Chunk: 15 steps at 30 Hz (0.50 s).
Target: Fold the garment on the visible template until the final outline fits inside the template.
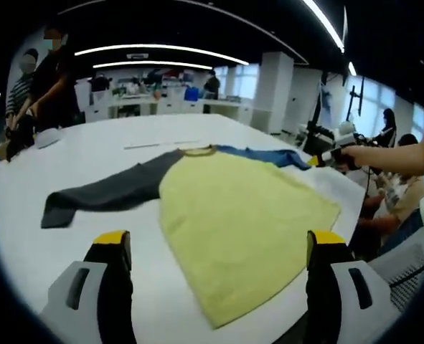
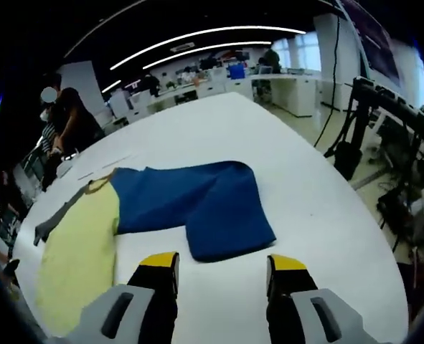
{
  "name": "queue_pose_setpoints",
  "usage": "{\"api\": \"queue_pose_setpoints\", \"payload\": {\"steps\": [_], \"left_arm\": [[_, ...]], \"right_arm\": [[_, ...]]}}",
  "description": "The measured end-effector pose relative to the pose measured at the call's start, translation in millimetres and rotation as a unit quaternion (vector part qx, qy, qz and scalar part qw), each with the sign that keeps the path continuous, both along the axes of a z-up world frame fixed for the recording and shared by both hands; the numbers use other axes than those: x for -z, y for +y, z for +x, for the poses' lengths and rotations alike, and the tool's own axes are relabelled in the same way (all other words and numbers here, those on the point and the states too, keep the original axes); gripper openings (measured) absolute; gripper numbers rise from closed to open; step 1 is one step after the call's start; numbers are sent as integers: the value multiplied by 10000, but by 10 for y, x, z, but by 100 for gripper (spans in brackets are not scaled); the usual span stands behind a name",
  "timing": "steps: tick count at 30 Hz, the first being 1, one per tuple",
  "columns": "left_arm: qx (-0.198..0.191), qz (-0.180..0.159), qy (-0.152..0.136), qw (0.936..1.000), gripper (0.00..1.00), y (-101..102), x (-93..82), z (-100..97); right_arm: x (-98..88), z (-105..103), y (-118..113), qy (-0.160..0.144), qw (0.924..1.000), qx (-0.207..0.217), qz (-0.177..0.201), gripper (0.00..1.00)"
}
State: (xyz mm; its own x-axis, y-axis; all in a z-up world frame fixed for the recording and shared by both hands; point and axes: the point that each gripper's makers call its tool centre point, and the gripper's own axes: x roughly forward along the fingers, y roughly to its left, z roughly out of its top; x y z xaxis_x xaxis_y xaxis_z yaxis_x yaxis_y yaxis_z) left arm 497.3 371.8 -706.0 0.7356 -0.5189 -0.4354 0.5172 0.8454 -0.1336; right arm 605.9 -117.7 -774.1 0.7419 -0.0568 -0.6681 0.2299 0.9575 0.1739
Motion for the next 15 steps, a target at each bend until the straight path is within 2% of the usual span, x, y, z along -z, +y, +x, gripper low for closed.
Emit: {"api": "queue_pose_setpoints", "payload": {"steps": [3, 5, 15], "left_arm": [[22, 48, 19, 10000, 99, -1, 18, -2], [22, 44, 33, 10000, 98, -2, 22, 0], [14, 133, 44, 9999, 97, 17, 24, 17]], "right_arm": [[48, 59, -79, -30, 9999, 100, -50, 41], [66, 8, -89, -46, 9998, 131, -120, 40], [125, 97, -214, -117, 9985, 82, -532, 27]]}}
